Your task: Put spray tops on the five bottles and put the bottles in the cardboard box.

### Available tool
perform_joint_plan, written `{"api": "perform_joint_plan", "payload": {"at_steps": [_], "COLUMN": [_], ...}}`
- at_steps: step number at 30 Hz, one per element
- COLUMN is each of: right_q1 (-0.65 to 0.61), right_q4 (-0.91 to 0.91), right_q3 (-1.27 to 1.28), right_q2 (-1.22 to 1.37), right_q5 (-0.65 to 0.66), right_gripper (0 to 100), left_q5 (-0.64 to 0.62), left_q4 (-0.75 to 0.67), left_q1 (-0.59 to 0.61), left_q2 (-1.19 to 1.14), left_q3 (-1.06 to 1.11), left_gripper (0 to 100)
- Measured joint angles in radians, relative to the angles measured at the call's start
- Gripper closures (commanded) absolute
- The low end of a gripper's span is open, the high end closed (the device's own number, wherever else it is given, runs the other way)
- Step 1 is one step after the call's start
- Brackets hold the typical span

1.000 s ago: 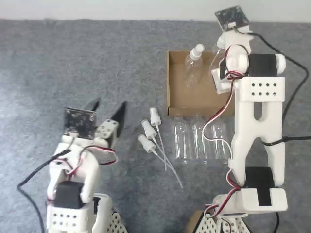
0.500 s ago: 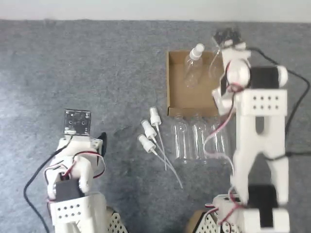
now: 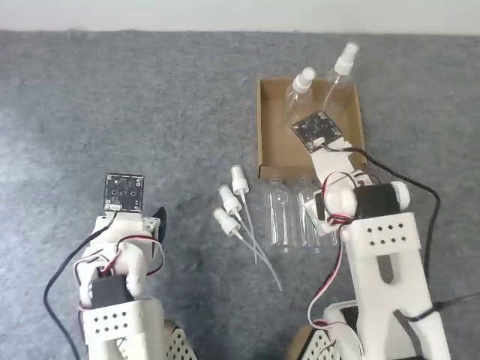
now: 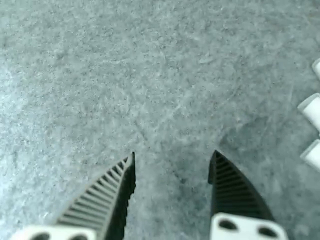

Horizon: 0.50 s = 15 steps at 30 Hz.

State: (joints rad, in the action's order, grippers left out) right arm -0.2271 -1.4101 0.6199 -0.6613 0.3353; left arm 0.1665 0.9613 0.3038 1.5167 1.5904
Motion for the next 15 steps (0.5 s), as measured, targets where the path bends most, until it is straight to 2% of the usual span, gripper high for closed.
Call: {"api": "perform_joint_plan", "payload": {"at_steps": [7, 15], "right_q1": [-0.002, 0.005], "right_q4": [-0.012, -0.012], "right_q3": [-0.124, -0.206], "right_q2": [0.207, 0.428], "right_q5": [-0.003, -0.101], "right_gripper": [68.7, 68.7], "left_q5": [0.000, 0.000], "left_q4": [0.000, 0.000], "left_q1": [0.000, 0.000], "left_q2": [0.000, 0.000], "left_q3": [0.000, 0.000], "left_gripper": [78, 78]}}
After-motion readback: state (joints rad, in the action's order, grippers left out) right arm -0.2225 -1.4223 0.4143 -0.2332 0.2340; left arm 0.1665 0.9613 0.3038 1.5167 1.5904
